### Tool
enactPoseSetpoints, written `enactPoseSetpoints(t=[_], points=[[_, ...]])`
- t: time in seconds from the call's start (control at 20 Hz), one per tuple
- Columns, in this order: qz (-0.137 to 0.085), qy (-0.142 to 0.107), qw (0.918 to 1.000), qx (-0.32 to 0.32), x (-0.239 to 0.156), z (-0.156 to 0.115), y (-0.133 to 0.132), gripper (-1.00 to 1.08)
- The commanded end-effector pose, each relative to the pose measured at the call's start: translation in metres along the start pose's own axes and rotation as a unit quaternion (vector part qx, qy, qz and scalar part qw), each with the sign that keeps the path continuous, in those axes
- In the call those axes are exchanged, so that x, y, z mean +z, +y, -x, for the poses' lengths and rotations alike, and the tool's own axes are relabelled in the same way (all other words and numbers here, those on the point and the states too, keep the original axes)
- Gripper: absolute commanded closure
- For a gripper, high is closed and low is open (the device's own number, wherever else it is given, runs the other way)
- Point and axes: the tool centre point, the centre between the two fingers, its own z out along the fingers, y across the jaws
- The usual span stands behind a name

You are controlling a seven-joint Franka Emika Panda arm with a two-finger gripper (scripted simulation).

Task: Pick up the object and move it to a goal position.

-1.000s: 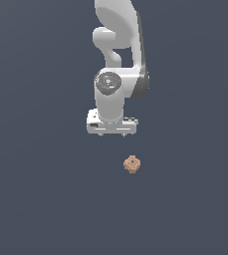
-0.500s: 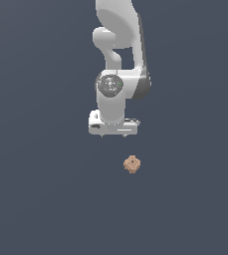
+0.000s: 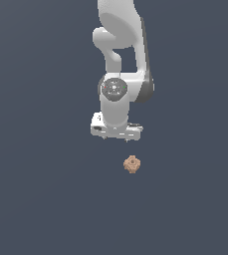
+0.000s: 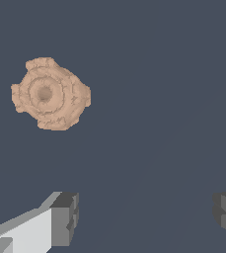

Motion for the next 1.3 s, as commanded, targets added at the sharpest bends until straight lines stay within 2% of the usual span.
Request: enactPoseSetpoints(t=[0.0, 0.25, 0.55, 1.25], points=[[0.000, 0.003, 0.9998, 0.021, 0.001, -0.006, -0.005, -0.92], [0.000, 0.012, 0.9972, 0.074, 0.005, -0.019, -0.018, -0.92], [-0.001, 0.023, 0.9897, 0.141, 0.009, -0.036, -0.035, -0.92], [-0.008, 0.047, 0.9598, 0.277, 0.021, -0.067, -0.074, -0.92]])
